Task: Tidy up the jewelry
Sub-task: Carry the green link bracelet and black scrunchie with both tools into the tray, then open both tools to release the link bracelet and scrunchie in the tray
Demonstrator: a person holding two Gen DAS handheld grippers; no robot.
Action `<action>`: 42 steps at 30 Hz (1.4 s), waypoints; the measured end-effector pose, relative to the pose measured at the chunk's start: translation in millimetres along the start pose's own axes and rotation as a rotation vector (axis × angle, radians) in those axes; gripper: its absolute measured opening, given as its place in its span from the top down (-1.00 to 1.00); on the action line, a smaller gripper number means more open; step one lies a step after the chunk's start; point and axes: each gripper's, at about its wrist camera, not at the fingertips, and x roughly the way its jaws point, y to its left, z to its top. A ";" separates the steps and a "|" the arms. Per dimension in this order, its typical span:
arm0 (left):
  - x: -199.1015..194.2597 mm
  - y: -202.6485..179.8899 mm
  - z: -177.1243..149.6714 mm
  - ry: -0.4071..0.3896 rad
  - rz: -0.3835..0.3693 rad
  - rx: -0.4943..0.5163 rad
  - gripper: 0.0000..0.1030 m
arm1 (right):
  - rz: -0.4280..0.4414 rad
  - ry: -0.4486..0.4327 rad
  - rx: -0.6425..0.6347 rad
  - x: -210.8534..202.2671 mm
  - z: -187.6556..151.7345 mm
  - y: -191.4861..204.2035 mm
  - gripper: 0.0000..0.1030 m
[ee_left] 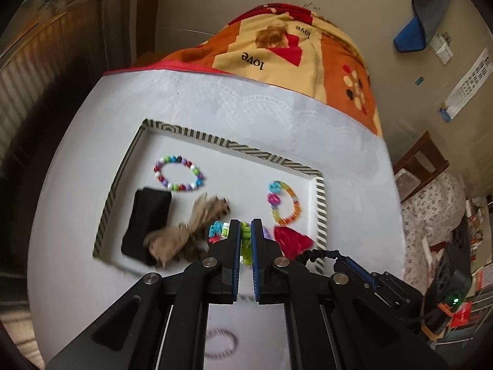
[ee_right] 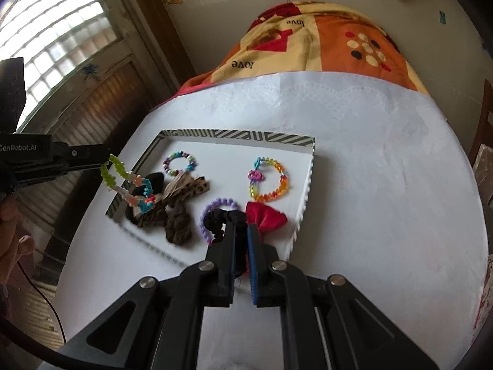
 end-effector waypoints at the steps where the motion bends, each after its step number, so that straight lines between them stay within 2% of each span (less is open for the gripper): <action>1: 6.8 0.2 5.2 0.002 0.013 0.011 1.00 | 0.002 0.006 0.009 8.2 5.6 -1.2 0.85; 15: 86.3 13.7 56.2 0.024 0.105 0.076 1.00 | -0.003 0.078 0.054 98.7 59.0 -0.3 0.86; 21: 113.9 26.0 66.0 0.052 0.124 0.054 1.00 | -0.011 0.113 0.064 128.8 65.6 -1.3 0.85; 28: 135.6 41.7 62.6 0.087 0.134 0.032 1.00 | -0.043 0.159 0.048 156.4 61.7 -1.7 0.85; 29: 137.4 42.8 62.4 0.093 0.129 0.028 1.00 | -0.044 0.161 0.051 157.6 61.3 -2.5 0.81; 32: 139.4 47.9 59.0 0.108 0.099 0.014 1.00 | -0.033 0.163 0.060 156.7 60.9 -3.6 0.51; 34: 137.6 50.3 57.0 0.109 0.091 0.007 0.75 | -0.030 0.152 0.058 151.6 61.2 -2.2 0.17; 35: 136.3 52.9 55.5 0.111 0.085 -0.002 0.60 | -0.024 0.143 0.055 147.1 61.5 -1.1 0.16; 42: 115.2 57.1 37.2 0.097 0.090 -0.015 0.58 | -0.027 0.098 0.007 112.0 55.5 12.9 0.15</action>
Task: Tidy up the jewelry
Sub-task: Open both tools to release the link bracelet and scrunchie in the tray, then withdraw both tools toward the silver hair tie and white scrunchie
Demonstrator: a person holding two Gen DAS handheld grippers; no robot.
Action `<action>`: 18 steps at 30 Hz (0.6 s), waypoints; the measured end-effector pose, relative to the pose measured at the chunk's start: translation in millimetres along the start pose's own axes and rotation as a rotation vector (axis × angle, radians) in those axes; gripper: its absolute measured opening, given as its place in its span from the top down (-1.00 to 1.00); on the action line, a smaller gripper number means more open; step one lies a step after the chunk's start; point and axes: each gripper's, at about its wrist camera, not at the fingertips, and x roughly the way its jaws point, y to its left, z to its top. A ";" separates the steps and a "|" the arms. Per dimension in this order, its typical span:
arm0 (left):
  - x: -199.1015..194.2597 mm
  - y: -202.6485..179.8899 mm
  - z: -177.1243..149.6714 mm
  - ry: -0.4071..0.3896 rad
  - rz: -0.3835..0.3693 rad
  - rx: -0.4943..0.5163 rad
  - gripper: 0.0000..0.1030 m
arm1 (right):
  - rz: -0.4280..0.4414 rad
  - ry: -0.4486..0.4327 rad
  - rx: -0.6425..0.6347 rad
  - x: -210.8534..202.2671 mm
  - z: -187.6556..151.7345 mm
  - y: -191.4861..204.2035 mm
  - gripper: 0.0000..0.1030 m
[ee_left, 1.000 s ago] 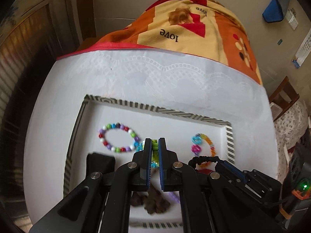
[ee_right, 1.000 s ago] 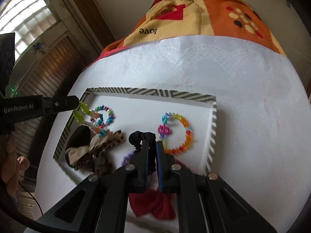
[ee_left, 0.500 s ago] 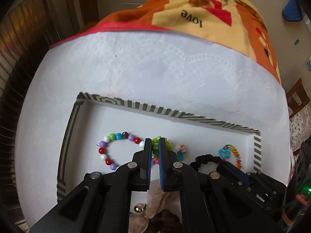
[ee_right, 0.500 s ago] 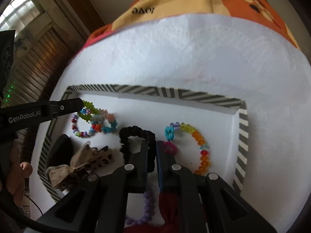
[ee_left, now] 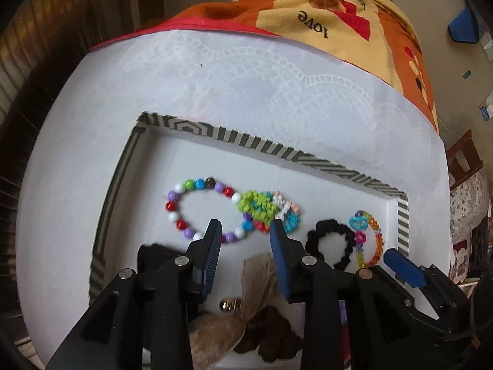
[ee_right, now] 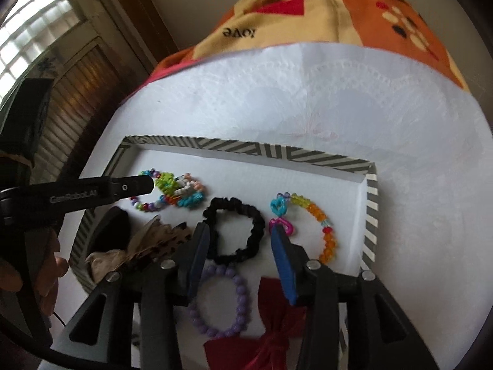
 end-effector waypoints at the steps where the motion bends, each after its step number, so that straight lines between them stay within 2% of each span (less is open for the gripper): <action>1: -4.4 -0.6 -4.0 -0.006 0.004 0.004 0.58 | -0.002 -0.004 -0.003 -3.5 -2.0 1.3 0.14; 7: -32.1 -8.1 -30.8 -0.032 0.023 0.030 0.58 | -0.006 -0.013 0.012 -24.6 -16.1 3.9 0.07; 11: -48.3 -14.7 -48.7 -0.052 0.030 0.043 0.58 | -0.010 -0.021 0.008 -43.2 -33.7 9.4 0.06; 18: -72.3 -28.0 -89.2 -0.093 0.046 0.079 0.58 | -0.011 -0.038 0.007 -80.4 -67.2 17.5 -0.08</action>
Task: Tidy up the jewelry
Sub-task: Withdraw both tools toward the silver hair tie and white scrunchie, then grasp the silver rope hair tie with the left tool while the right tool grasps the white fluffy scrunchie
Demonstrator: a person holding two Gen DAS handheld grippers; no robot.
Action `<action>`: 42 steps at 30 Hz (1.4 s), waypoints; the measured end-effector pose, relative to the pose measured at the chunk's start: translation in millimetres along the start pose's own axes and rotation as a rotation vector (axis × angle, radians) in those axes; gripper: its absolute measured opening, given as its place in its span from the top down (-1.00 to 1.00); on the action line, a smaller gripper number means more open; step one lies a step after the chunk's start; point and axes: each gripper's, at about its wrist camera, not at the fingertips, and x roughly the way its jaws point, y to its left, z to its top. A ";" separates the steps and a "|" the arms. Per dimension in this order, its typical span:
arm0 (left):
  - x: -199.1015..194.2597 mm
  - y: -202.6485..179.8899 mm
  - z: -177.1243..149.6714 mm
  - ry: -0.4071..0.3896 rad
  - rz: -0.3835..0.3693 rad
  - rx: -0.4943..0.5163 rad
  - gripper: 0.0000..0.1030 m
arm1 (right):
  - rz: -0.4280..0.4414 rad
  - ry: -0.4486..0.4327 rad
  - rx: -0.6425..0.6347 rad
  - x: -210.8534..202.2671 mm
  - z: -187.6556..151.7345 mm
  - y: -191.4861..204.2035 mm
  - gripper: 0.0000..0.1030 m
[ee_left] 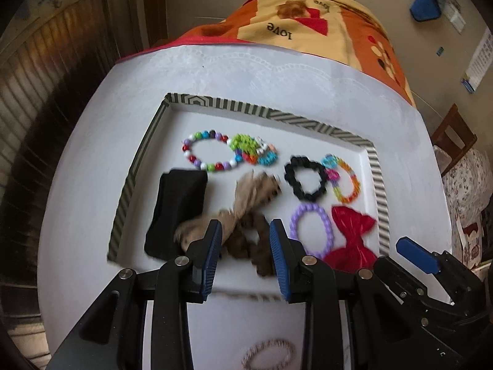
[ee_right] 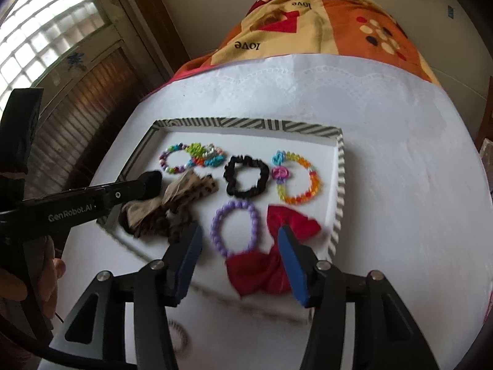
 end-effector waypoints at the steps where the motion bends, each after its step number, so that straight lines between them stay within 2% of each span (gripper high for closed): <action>1: -4.6 -1.3 -5.5 -0.006 0.002 0.006 0.58 | 0.002 0.000 0.000 -4.4 -4.8 0.2 -0.08; 9: -35.4 -13.3 -54.8 -0.028 0.019 0.036 0.58 | -0.002 -0.005 0.000 -48.8 -57.3 0.3 -0.12; 15: -43.3 -1.9 -91.4 0.026 -0.016 -0.002 0.58 | -0.020 0.027 -0.008 -73.8 -100.1 -6.6 -0.19; 17: -41.6 5.5 -102.5 0.052 -0.050 -0.022 0.58 | -0.026 0.049 -0.001 -76.3 -112.3 -11.3 -0.26; 25: -11.4 15.9 -138.1 0.148 -0.031 -0.046 0.58 | -0.027 0.151 0.043 -53.3 -163.0 -21.8 -0.30; 32: 16.5 14.8 -147.4 0.175 -0.009 -0.023 0.58 | -0.022 0.194 0.069 -27.7 -171.2 -24.0 -0.30; 36: 16.4 4.2 -145.3 0.145 0.038 0.043 0.57 | -0.014 0.189 0.072 -23.2 -171.0 -24.2 -0.30; 38: 16.2 2.3 -145.9 0.139 0.049 0.059 0.57 | -0.022 0.185 0.066 -24.7 -171.5 -23.0 -0.07; 39: 15.4 2.3 -146.9 0.130 0.050 0.061 0.58 | -0.024 0.184 0.062 -25.0 -171.3 -22.3 0.16; 40: 15.4 2.9 -147.9 0.122 0.042 0.059 0.61 | -0.019 0.182 0.057 -25.2 -170.9 -22.2 0.22; 41: 14.6 4.1 -148.2 0.114 0.030 0.055 0.85 | -0.017 0.178 0.050 -26.1 -171.3 -21.5 0.29; 42: 15.1 5.5 -148.1 0.118 0.028 0.054 1.00 | -0.020 0.172 0.038 -28.1 -171.5 -20.7 0.39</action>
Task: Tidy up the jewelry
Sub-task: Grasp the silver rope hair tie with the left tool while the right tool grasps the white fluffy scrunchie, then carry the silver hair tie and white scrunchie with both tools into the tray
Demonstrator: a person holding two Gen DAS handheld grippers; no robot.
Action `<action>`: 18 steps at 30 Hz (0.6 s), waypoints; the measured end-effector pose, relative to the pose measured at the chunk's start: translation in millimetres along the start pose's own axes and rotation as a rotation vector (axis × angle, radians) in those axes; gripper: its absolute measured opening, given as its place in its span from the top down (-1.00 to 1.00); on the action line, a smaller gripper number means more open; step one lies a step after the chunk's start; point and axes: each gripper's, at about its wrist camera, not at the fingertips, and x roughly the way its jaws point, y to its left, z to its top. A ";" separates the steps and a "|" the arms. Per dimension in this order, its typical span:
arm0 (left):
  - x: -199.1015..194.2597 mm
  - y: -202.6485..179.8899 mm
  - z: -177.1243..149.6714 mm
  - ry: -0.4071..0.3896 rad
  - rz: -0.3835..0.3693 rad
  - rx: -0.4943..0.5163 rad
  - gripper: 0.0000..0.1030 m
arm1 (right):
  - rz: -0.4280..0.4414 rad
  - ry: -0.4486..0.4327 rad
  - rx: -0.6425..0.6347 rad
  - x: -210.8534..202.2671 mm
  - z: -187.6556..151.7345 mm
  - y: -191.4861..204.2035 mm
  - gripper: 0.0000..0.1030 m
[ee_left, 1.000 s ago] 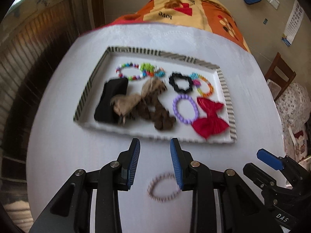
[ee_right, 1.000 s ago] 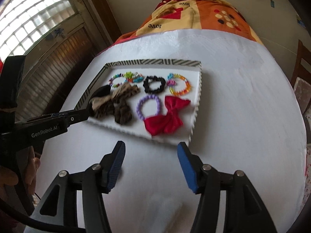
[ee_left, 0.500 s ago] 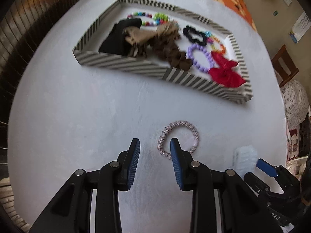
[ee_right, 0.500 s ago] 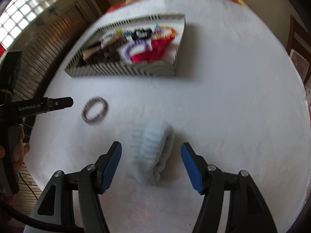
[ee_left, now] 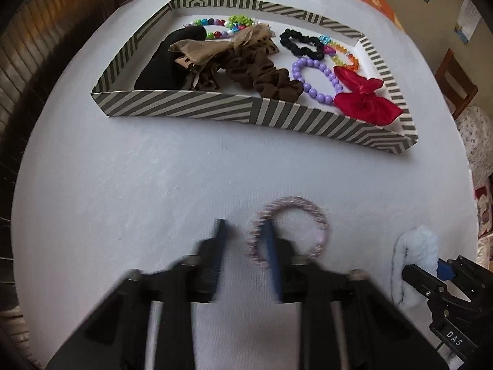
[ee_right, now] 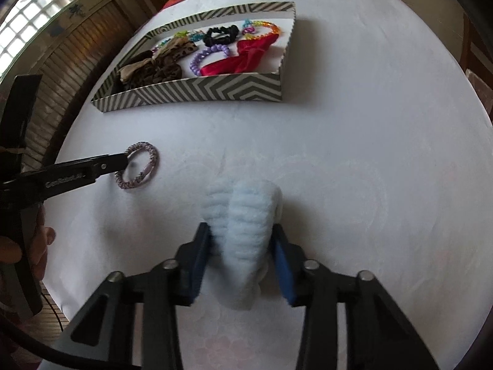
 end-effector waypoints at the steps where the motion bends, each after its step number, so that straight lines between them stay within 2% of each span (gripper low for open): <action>1: 0.0 1.4 -0.2 0.002 -0.009 -0.002 1.00 | 0.004 -0.001 -0.003 -0.6 0.2 -0.3 0.45; 4: -4.2 5.6 2.3 0.015 -0.050 -0.012 1.00 | 0.037 -0.024 0.003 -10.7 2.9 -1.8 0.49; 10: -35.4 4.9 20.0 -0.051 -0.086 -0.014 1.00 | 0.062 -0.096 -0.008 -35.7 25.9 0.1 0.49; 18: -57.9 -1.0 72.8 -0.124 -0.096 -0.016 1.00 | 0.068 -0.169 -0.032 -49.8 80.8 7.0 0.49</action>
